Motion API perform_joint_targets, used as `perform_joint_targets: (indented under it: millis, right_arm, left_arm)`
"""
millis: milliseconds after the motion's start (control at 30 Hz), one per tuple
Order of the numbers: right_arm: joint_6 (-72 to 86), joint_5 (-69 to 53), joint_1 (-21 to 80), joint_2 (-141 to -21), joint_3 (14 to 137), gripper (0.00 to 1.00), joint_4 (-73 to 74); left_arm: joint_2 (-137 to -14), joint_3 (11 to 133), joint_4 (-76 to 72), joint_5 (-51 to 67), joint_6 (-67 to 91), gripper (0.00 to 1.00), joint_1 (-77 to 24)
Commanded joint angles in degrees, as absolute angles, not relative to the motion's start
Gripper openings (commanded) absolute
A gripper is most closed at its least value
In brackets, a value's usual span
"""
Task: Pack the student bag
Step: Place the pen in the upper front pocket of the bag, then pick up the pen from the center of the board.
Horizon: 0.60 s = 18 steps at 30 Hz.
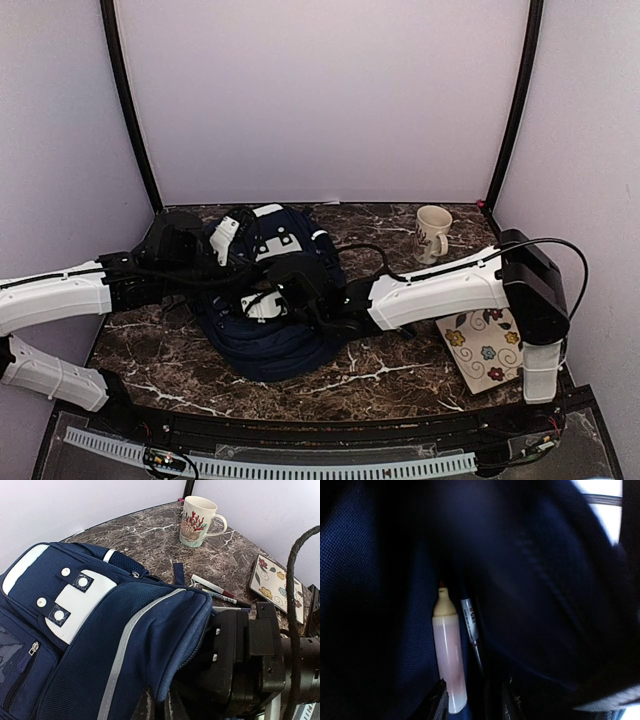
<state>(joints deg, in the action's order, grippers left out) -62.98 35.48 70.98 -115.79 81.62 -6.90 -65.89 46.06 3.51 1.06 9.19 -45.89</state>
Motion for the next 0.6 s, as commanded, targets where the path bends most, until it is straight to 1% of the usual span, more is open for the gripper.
perform_joint_targets:
  millis: [0,100,233,300,400,467,567]
  right_arm:
    - [-59.11,35.53,71.4,-111.89,81.46,0.38,-6.43]
    - [-56.7,33.87,71.62,-109.97,80.88,0.38,-0.54]
    - [-49.36,30.62,72.48,-106.97,82.19,0.38,8.37]
    - [-44.16,27.33,72.93,-105.38,84.54,0.38,15.19]
    - [-37.77,19.09,73.03,-102.71,87.09,0.38,26.54]
    - [-34.89,14.13,73.01,-100.58,86.22,0.37,31.01]
    - [-32.33,12.16,72.84,-97.45,81.46,0.36,33.87]
  left_arm:
    - [-62.96,48.32,-1.94,0.57,9.01,0.0,-45.73]
    - [-63.41,48.01,-2.5,0.42,9.2,0.0,-45.62]
    - [-63.75,47.09,-3.83,-0.16,8.78,0.0,-45.4]
    - [-64.1,46.18,-5.25,-0.79,8.72,0.0,-45.07]
    - [-65.5,45.62,-7.07,0.49,10.4,0.0,-43.78]
    - [-66.94,46.05,-8.31,2.03,10.92,0.0,-43.28]
    - [-68.81,47.04,-8.69,2.8,10.87,0.0,-42.99]
